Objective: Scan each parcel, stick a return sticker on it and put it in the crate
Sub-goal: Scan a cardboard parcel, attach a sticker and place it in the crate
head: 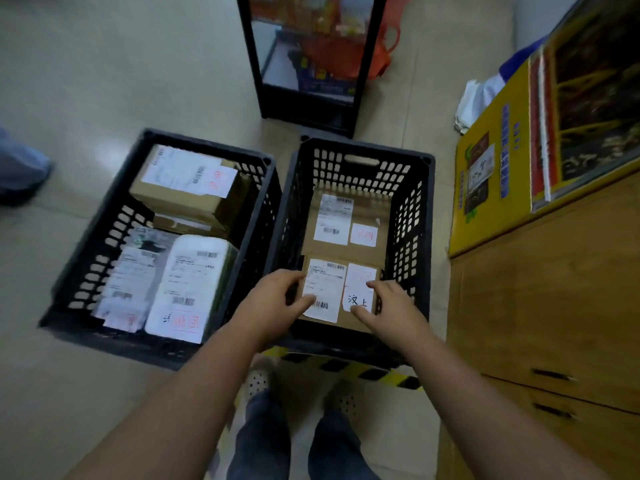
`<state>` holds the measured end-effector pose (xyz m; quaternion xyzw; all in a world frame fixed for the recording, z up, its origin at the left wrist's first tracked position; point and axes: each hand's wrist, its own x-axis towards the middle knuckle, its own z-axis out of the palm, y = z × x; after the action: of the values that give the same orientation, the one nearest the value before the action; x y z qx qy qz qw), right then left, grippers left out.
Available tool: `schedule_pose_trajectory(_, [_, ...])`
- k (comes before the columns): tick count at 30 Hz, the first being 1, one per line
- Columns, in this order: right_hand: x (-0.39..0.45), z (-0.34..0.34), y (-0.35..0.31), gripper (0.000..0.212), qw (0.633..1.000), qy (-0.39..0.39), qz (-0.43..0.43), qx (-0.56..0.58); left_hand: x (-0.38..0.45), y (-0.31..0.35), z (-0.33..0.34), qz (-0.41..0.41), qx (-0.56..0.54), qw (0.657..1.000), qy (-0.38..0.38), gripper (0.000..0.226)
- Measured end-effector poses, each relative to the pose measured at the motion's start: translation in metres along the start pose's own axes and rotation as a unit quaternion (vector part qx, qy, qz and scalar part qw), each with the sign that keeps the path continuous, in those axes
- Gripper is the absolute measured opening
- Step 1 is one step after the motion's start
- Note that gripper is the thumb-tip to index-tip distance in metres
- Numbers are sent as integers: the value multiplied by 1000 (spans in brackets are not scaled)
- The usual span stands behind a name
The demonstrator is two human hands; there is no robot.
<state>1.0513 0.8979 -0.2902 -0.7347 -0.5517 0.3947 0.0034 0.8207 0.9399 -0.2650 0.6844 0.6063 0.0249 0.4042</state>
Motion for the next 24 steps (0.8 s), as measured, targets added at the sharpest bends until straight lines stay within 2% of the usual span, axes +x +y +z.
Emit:
schedule_pose_trajectory(3, [-37,-43,-42,68,998,15,-63,-24,-53,14,-47,26,19,998,56,55])
schedule_pose_trajectory(7, [-99,-91,-124,63,983,25,-182,-24,-143,23,-121,45,12,984,172,53])
schedule_pose_trajectory(12, [-187,-109,-256,56,934,71,-348,-18,-261,12,-222,51,17,938,341,59])
schedule_pose_trajectory(14, [-222,-102,-311,56,910,79,-407,-12,-312,-3,-254,36,19,917,398,56])
schedule_pose_trajectory(18, [-294,-63,-414,58,857,55,-511,-21,-427,-54,-291,-10,4,867,499,65])
schedule_pose_trajectory(21, [-351,-13,-485,57,802,30,-595,-30,-515,-100,-301,-75,6,816,574,55])
schedule_pose_trajectory(24, [-406,48,-544,57,746,-28,-663,-48,-601,-140,-293,-145,13,763,630,50])
